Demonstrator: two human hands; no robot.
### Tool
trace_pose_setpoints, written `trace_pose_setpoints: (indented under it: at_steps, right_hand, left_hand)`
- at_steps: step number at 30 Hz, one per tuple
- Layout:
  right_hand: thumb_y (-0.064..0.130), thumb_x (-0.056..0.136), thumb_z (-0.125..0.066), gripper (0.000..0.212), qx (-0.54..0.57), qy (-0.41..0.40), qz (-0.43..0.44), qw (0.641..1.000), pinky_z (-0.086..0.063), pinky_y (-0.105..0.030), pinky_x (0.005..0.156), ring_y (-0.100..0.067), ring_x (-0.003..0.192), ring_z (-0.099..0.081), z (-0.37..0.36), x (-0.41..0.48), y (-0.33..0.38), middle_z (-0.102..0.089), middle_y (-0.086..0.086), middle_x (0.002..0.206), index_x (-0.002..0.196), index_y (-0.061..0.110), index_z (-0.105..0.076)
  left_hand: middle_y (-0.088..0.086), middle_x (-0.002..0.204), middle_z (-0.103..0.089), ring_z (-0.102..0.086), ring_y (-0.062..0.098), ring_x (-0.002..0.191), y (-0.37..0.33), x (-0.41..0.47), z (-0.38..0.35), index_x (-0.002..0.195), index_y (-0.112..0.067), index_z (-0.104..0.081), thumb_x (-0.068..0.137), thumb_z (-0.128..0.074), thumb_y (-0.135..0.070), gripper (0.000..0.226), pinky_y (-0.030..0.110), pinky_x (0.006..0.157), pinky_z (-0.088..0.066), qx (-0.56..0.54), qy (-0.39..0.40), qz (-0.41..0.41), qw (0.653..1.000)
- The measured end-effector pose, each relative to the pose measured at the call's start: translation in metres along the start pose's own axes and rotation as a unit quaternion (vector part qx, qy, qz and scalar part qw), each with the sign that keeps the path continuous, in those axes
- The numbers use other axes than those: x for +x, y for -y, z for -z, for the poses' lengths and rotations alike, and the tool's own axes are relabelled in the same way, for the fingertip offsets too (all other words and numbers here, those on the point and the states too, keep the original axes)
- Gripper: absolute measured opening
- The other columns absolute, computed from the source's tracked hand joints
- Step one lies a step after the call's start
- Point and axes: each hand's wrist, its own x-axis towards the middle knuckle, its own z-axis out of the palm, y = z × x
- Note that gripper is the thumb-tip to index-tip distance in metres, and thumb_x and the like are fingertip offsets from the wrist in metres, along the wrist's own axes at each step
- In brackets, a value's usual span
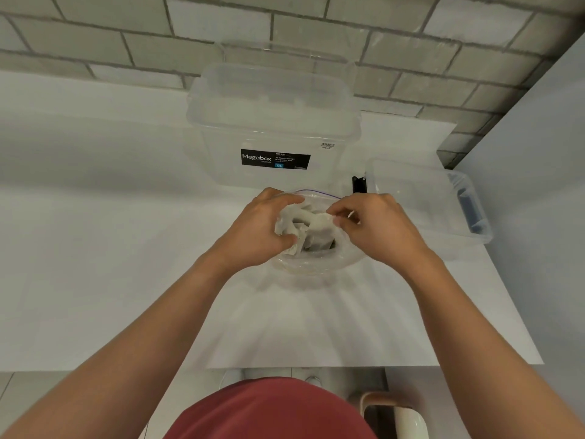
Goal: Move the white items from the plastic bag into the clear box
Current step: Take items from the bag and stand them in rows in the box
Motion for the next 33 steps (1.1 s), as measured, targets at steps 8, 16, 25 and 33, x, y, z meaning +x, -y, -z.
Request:
trace_pose_setpoints:
  at_steps: [8,16,25,33]
  right_hand:
    - [0.023,0.095,-0.062,0.017,-0.020,-0.022,0.070,0.997,-0.056,-0.042,0.073,-0.013,0.085,-0.062,0.015,-0.003,-0.002,-0.068,0.014,0.096,0.102,0.032,-0.076]
    - [0.029,0.094,-0.066,0.012,0.023,-0.006,0.083,0.996,-0.057,-0.039,0.075,-0.004,0.085,-0.063,0.019,-0.004,-0.004,-0.070,0.018,0.092,0.100,0.034,-0.075]
    - [0.029,0.094,-0.068,0.009,0.048,-0.227,-0.062,0.971,-0.045,-0.011,0.075,-0.007,0.076,-0.061,0.088,0.014,-0.084,-0.063,0.026,0.076,0.097,0.027,-0.076]
    - [0.027,0.093,-0.063,0.014,-0.050,-0.010,-0.104,0.993,-0.056,-0.039,0.082,-0.019,0.100,-0.061,0.050,0.063,-0.133,-0.073,0.008,0.096,0.094,0.033,-0.075]
  left_hand:
    - [-0.011,0.123,-0.048,-0.048,0.002,0.113,-0.014,0.001,-0.010,0.119,-0.038,-0.065,0.072,-0.082,-0.050,0.052,0.013,0.087,-0.036,-0.012,0.020,-0.003,1.000]
    - [-0.011,0.117,-0.055,-0.053,0.004,0.102,-0.017,0.006,-0.016,0.104,-0.034,-0.071,0.079,-0.079,-0.040,0.026,0.017,0.084,-0.040,0.001,0.011,-0.012,1.000]
    - [-0.026,0.113,-0.054,-0.053,-0.004,0.087,-0.011,0.006,-0.007,0.128,-0.042,-0.059,0.081,-0.079,-0.032,0.052,0.007,0.069,-0.038,-0.010,-0.046,-0.009,0.999]
    - [-0.037,0.108,-0.051,-0.054,-0.002,0.074,-0.016,0.010,0.000,0.118,-0.050,-0.058,0.081,-0.079,-0.029,0.048,0.018,0.069,-0.041,-0.020,-0.071,0.019,0.997]
